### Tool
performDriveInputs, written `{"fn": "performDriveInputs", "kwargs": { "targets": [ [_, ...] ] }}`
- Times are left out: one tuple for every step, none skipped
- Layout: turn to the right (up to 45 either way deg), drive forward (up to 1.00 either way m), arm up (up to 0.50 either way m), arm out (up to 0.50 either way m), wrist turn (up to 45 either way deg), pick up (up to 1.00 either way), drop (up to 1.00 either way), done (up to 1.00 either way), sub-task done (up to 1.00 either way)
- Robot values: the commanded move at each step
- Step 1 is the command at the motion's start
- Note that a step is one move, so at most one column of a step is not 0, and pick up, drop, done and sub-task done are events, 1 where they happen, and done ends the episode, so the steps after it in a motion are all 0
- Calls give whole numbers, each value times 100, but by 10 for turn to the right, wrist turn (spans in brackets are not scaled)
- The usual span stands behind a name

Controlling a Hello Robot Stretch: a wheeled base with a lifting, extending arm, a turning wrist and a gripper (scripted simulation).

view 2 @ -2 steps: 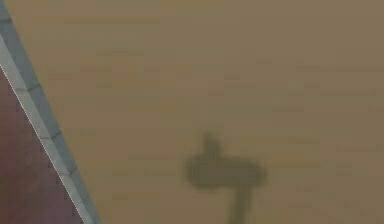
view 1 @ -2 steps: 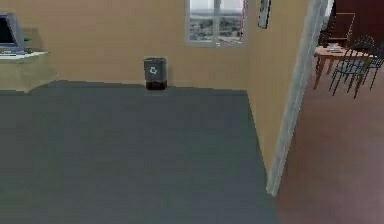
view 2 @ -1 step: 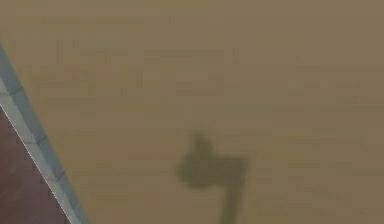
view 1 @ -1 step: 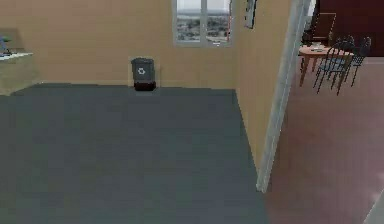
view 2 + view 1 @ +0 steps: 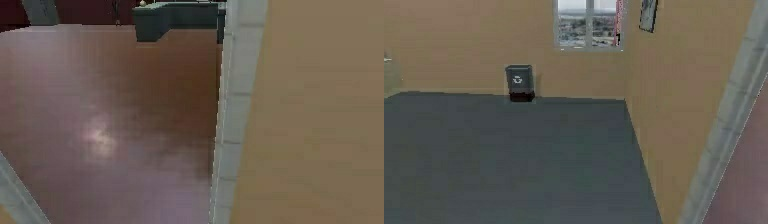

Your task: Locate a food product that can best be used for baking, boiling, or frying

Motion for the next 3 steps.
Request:
{"fn": "performDriveInputs", "kwargs": {
  "targets": [
    [450,0,0,0,0,0,0,0,0],
    [180,0,0,0,0,0,0,0,0],
    [0,45,0,0,0,0,0,0,0]
  ]
}}
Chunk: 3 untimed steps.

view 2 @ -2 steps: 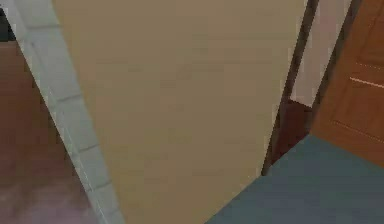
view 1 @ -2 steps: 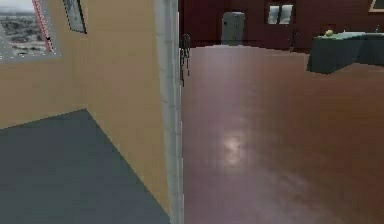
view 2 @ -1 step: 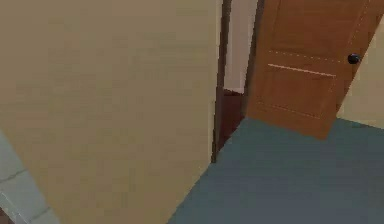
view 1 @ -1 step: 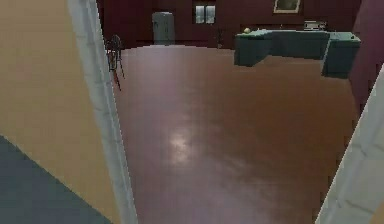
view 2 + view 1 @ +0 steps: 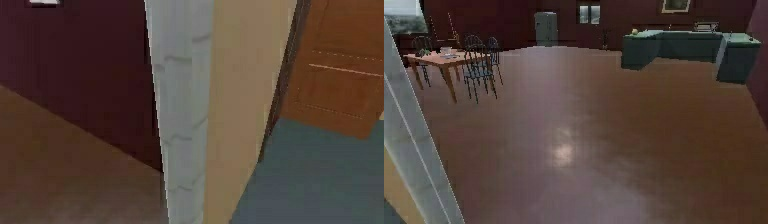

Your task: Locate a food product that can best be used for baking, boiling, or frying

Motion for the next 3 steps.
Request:
{"fn": "performDriveInputs", "kwargs": {
  "targets": [
    [300,0,0,0,0,0,0,0,0],
    [0,30,0,0,0,0,0,0,0],
    [30,0,0,0,0,0,0,0,0]
  ]
}}
